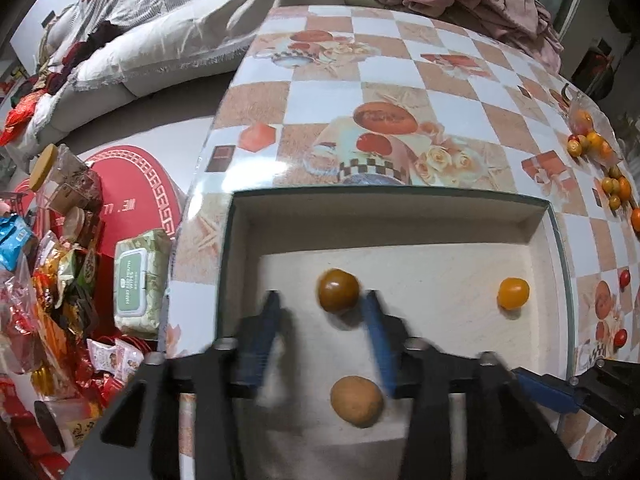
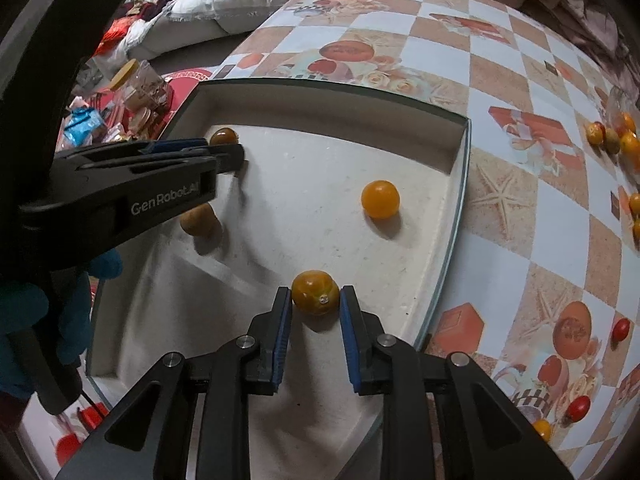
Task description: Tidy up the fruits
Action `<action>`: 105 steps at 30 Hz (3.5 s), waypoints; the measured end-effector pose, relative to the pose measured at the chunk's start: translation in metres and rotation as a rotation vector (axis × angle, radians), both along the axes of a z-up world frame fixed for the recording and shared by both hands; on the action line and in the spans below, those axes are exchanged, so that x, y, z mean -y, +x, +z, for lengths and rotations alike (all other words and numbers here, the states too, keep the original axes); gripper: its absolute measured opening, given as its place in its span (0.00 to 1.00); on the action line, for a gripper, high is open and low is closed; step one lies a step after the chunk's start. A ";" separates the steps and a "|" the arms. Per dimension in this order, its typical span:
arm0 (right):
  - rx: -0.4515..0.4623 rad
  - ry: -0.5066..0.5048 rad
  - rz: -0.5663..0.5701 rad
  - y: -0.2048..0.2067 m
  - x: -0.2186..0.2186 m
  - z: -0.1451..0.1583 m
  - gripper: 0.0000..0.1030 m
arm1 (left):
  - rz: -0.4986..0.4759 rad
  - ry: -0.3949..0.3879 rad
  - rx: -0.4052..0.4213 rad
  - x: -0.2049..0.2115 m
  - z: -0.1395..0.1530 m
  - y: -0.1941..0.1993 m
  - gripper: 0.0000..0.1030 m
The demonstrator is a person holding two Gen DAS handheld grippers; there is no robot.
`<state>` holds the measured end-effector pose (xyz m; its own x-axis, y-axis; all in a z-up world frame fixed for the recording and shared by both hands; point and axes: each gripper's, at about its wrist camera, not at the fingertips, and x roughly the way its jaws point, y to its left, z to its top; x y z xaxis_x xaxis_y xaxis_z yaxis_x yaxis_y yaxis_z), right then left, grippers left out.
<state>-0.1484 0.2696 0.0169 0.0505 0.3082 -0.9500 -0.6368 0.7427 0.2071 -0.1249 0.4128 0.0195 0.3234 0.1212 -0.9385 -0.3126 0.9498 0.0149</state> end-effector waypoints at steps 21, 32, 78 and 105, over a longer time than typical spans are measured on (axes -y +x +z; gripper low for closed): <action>0.017 0.112 -0.136 0.004 0.076 0.053 0.78 | -0.085 0.003 0.035 0.045 0.044 0.007 0.49; 0.024 0.032 -0.420 0.036 0.199 0.042 0.78 | -0.251 -0.049 0.052 0.142 0.060 0.017 0.49; 0.159 -0.089 -0.428 0.106 0.228 0.000 0.22 | -0.336 -0.055 -0.077 0.257 -0.003 -0.021 0.37; 0.032 -0.005 -0.474 0.062 0.245 0.018 0.21 | -0.336 -0.186 -0.091 0.242 0.003 -0.041 0.20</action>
<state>-0.0866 0.0248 0.0348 0.2137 0.2393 -0.9471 -0.2331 0.9540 0.1885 -0.1657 0.1711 0.0222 0.2302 -0.1525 -0.9611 0.0110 0.9880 -0.1541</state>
